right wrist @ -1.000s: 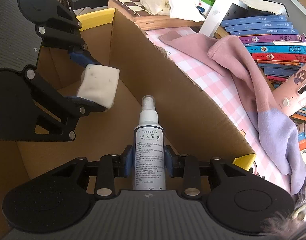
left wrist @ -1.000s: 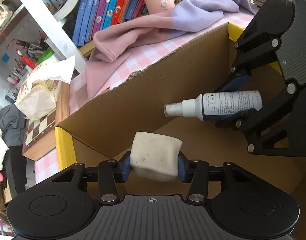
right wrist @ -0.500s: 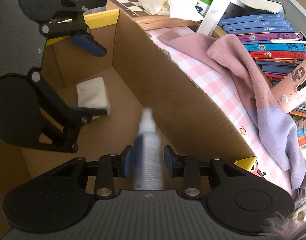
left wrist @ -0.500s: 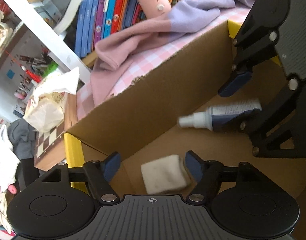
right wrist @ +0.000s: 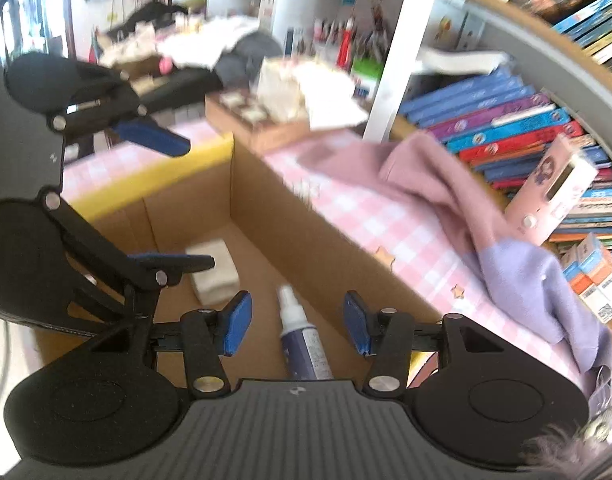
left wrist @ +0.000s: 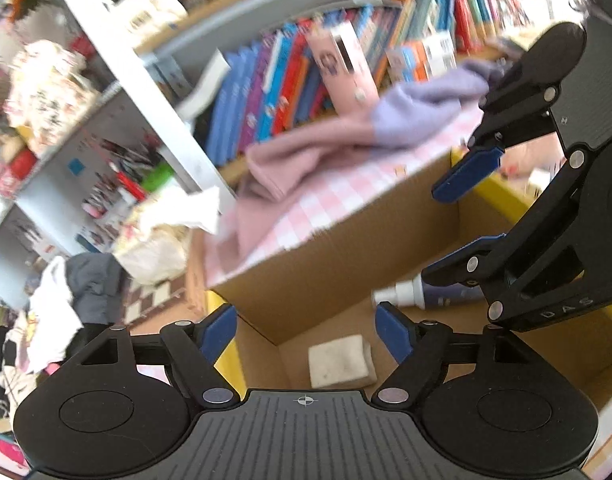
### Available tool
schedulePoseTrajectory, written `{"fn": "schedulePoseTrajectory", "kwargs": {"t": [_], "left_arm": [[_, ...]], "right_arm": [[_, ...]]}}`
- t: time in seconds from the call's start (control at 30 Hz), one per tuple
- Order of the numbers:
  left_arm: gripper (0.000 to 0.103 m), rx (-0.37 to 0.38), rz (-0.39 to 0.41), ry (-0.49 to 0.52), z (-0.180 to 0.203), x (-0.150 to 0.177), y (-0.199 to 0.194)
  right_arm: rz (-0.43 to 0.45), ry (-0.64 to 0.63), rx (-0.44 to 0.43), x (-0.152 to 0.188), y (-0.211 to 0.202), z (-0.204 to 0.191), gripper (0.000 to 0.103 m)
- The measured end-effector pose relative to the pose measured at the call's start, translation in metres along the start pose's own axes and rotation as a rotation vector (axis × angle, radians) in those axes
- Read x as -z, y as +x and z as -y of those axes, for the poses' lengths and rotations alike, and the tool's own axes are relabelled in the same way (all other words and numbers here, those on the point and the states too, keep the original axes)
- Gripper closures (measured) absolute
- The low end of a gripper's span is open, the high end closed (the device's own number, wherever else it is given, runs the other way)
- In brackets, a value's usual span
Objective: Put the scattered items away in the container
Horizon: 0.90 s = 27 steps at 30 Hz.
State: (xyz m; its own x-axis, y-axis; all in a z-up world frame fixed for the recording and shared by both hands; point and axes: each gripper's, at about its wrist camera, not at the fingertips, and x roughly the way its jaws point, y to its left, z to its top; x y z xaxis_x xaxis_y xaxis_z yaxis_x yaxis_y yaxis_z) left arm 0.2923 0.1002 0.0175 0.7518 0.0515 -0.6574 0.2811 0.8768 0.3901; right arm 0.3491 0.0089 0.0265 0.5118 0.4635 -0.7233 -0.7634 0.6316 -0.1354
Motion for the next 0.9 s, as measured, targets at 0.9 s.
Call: {"fn": "schedulePoseTrajectory", "kwargs": {"t": [0.9], "left_arm": [[0.017, -0.118, 0.21, -0.243, 0.051, 0.057, -0.166]], "right_arm": [[0.231, 0.2, 0.142, 0.072, -0.154, -0.066, 0.052]]}}
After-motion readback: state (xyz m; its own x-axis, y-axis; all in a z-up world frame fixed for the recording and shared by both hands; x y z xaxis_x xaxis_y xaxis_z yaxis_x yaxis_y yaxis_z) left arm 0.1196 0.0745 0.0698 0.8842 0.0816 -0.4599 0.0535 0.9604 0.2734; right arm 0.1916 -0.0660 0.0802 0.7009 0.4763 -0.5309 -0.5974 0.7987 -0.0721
